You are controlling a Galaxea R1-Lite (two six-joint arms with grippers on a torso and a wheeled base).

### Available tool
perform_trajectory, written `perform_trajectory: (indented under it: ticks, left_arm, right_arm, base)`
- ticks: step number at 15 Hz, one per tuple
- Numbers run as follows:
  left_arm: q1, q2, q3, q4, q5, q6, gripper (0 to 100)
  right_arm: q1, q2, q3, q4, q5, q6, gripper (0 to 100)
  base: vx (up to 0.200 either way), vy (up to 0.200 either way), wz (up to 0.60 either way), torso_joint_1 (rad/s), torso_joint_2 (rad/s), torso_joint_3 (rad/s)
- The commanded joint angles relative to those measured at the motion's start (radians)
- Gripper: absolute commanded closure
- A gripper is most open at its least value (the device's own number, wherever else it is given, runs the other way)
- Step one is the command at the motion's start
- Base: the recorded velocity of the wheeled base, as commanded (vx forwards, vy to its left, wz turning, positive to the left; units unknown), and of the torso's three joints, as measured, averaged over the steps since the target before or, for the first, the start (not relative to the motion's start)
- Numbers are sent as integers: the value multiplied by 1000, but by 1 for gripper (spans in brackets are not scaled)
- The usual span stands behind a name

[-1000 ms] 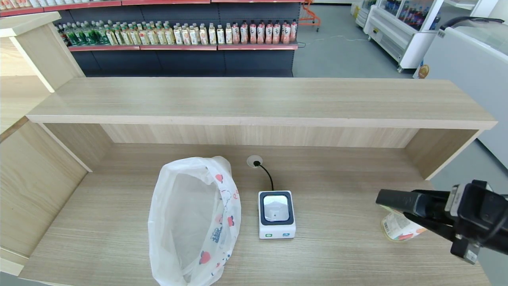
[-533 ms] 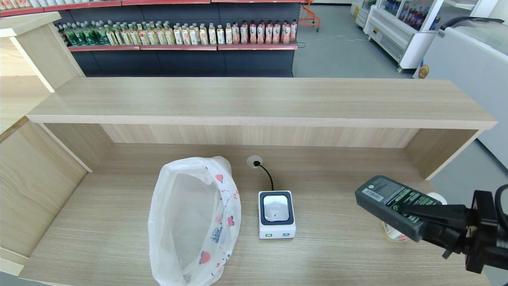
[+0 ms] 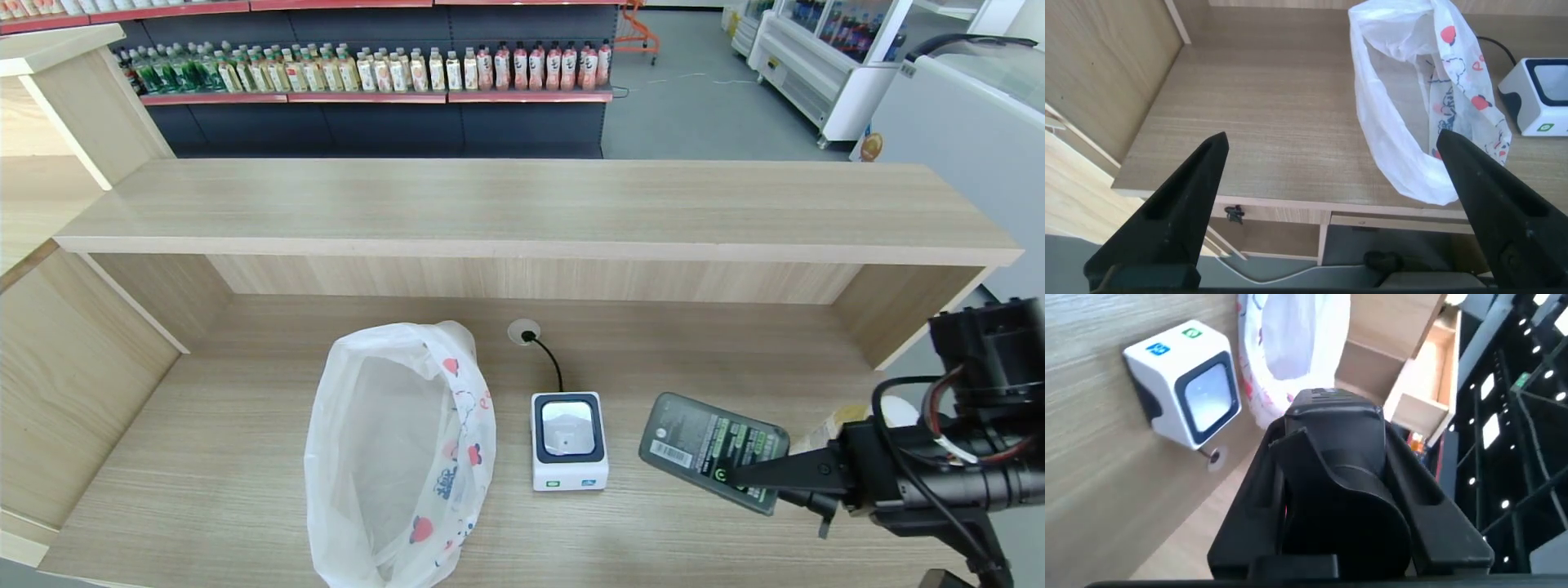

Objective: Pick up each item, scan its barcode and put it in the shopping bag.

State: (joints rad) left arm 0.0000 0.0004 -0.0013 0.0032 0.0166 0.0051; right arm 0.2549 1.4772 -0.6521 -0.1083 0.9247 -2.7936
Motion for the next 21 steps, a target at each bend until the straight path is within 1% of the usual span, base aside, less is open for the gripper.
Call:
perform_trajectory:
  ticks: [1, 3, 4, 6, 11, 13, 15, 21]
  left_arm:
    - [0, 0, 0, 0, 0, -1, 0]
    - [0, 0, 1, 0, 0, -1, 0]
    - [0, 0, 0, 0, 0, -1, 0]
    - [0, 0, 0, 0, 0, -1, 0]
    - [0, 0, 0, 0, 0, -1, 0]
    - [0, 0, 0, 0, 0, -1, 0]
    - [0, 0, 0, 0, 0, -1, 0]
    - [0, 0, 0, 0, 0, 1, 0]
  right_arm:
    - [99, 164, -87, 4, 49, -86, 100]
    - [132, 224, -118, 4, 56, -86, 100]
    - [135, 248, -133, 4, 71, -86, 100]
    - [178, 287, -170, 25, 102, -86, 100]
    - [179, 316, -208, 29, 114, -86, 100]
    - [182, 333, -254, 27, 140, -86, 100]
    - [195, 347, -297, 25, 141, -86, 100]
    - [239, 362, -327, 25, 143, -86, 100]
  base:
    - [0, 0, 0, 0, 0, 0]
    - [0, 0, 0, 0, 0, 0]
    - [0, 0, 0, 0, 0, 0]
    - [0, 0, 0, 0, 0, 0]
    - [0, 0, 0, 0, 0, 0]
    - [0, 0, 0, 0, 0, 0]
    - [0, 0, 0, 0, 0, 0]
    - [0, 0, 0, 0, 0, 0]
